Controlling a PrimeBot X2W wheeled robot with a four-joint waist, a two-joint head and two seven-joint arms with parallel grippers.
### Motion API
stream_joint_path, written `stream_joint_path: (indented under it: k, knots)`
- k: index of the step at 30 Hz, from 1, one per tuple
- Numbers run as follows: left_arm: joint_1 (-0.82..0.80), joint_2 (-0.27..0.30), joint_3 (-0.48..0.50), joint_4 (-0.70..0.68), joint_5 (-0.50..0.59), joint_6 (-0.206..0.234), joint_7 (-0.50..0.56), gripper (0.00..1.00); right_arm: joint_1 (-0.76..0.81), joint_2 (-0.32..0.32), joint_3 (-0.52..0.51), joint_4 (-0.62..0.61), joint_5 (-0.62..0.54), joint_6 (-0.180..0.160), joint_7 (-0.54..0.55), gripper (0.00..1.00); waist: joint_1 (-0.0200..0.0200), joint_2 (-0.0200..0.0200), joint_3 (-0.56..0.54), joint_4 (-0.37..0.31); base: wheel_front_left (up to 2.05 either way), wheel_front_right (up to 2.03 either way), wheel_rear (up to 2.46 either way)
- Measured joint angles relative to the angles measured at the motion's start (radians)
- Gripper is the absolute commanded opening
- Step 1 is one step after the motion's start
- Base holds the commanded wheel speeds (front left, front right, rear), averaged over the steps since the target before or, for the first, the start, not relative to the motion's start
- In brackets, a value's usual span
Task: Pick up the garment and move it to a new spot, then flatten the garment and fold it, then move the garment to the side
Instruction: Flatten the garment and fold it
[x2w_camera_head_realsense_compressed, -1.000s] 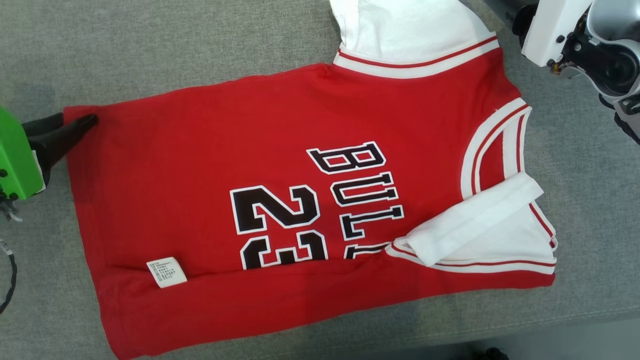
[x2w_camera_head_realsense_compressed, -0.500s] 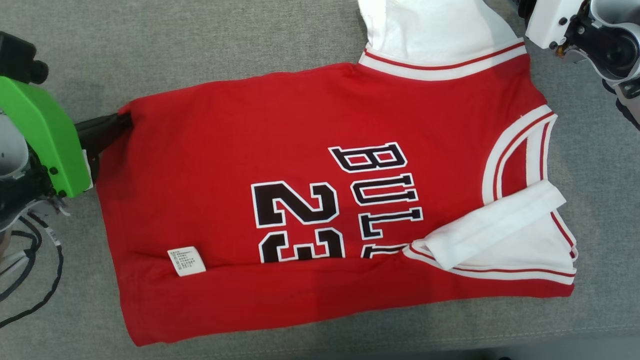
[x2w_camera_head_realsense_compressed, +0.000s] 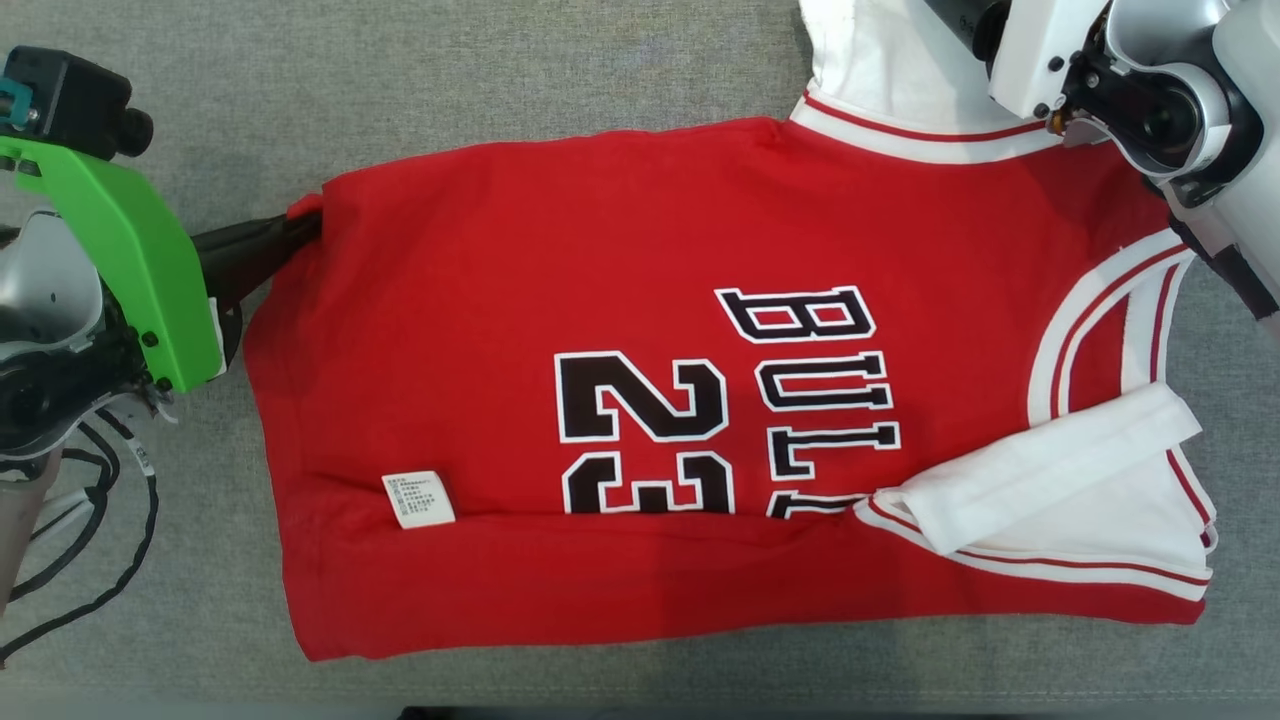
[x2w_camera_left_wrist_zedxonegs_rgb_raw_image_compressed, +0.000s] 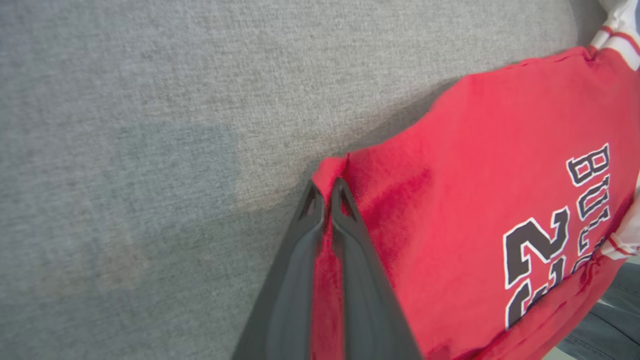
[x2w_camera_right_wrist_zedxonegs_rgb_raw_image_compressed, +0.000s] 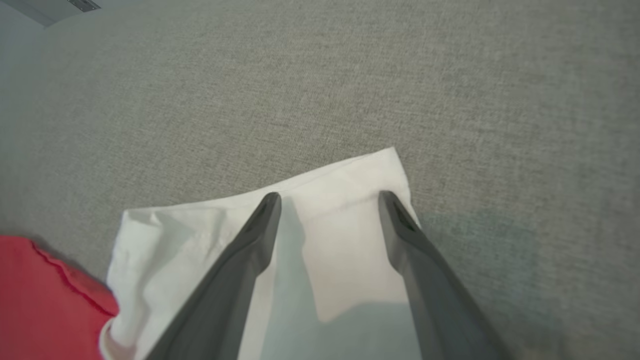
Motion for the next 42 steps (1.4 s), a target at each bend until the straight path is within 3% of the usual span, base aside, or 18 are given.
stream_joint_path:
  k: [22,23,25,26,27,35,42]
  knots:
    - [-0.023,-0.022,-0.016,-0.001,0.005,-0.033,-0.017,0.00,-0.071,-0.023,0.010,0.055,-0.065,0.000,0.032,1.00,0.0000,0.0000,0.032,0.019,0.00,0.00,0.00]
    - [-0.024,-0.023,-0.016,-0.001,0.005,-0.033,-0.017,0.00,-0.074,-0.022,0.013,0.057,-0.068,0.000,0.034,0.92,0.0000,0.0000,0.033,0.021,0.00,0.00,0.00]
    - [-0.024,-0.024,-0.018,-0.002,0.005,-0.034,-0.017,0.00,-0.082,-0.023,0.015,0.058,-0.067,0.000,0.052,0.30,0.0000,0.0000,0.036,0.023,0.00,0.00,0.00]
    - [-0.025,-0.024,-0.018,-0.002,0.005,-0.034,-0.017,0.00,-0.084,-0.023,0.015,0.057,-0.066,0.000,0.059,0.05,0.0000,0.0000,0.037,0.024,0.00,0.00,0.00]
    - [-0.026,-0.025,-0.018,-0.002,0.005,-0.034,-0.019,0.00,-0.085,-0.023,0.015,0.056,-0.066,0.000,0.061,0.00,0.0000,0.0000,0.039,0.025,0.00,0.00,0.00]
    - [-0.028,-0.026,-0.018,0.029,0.007,-0.043,-0.040,0.00,-0.084,-0.018,0.001,0.057,-0.035,0.002,0.082,0.00,0.0000,0.0000,0.033,0.024,0.00,0.00,0.00]
    - [-0.027,-0.019,-0.010,0.064,0.040,-0.043,-0.067,0.00,-0.081,-0.012,-0.037,0.041,-0.008,0.014,0.037,0.00,0.0000,-0.0001,0.004,0.008,0.00,0.00,0.00]
